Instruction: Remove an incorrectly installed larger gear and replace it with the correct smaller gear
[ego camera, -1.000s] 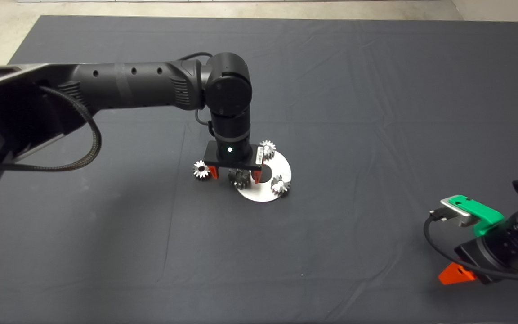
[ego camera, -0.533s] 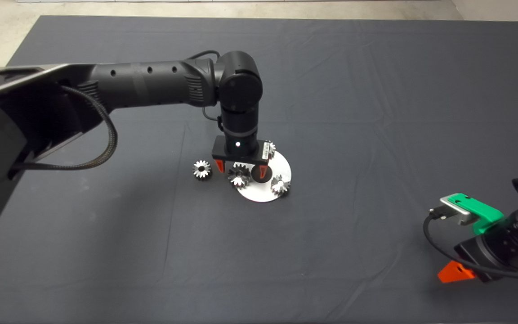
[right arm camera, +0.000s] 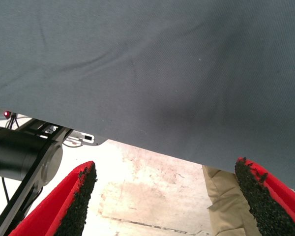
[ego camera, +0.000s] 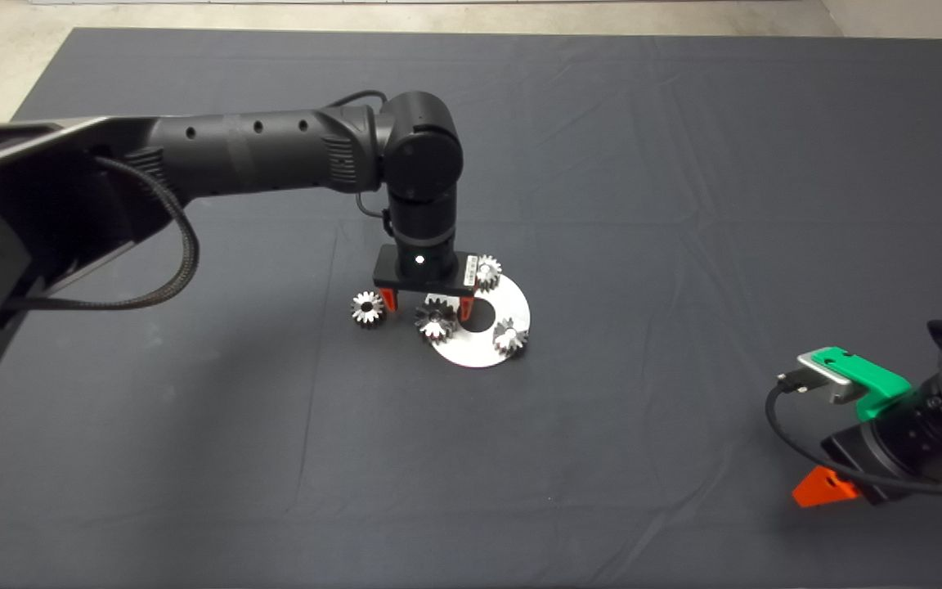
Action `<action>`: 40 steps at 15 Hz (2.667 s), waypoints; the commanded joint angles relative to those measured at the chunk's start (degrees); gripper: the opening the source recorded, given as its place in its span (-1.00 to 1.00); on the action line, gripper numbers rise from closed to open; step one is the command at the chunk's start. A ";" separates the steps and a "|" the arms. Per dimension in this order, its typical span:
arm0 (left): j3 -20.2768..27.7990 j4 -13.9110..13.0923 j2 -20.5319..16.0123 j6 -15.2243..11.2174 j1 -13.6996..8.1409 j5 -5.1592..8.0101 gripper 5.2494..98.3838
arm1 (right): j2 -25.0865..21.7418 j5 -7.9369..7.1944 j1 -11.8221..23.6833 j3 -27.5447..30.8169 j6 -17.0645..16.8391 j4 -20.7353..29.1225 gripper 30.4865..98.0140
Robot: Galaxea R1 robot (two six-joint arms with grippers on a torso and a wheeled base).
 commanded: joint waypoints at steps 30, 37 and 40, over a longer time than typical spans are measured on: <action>0.04 0.03 1.39 1.11 -0.40 3.04 -0.19 | 0.89 -5.05 1.32 -0.51 0.27 2.26 0.30; -2.33 -0.23 1.30 3.48 -0.83 3.16 -0.30 | 1.85 -4.97 1.32 -1.00 0.53 2.26 0.30; -1.81 -2.76 1.12 3.48 -6.22 3.21 -0.32 | 1.94 -4.88 1.32 -1.39 0.53 2.26 0.30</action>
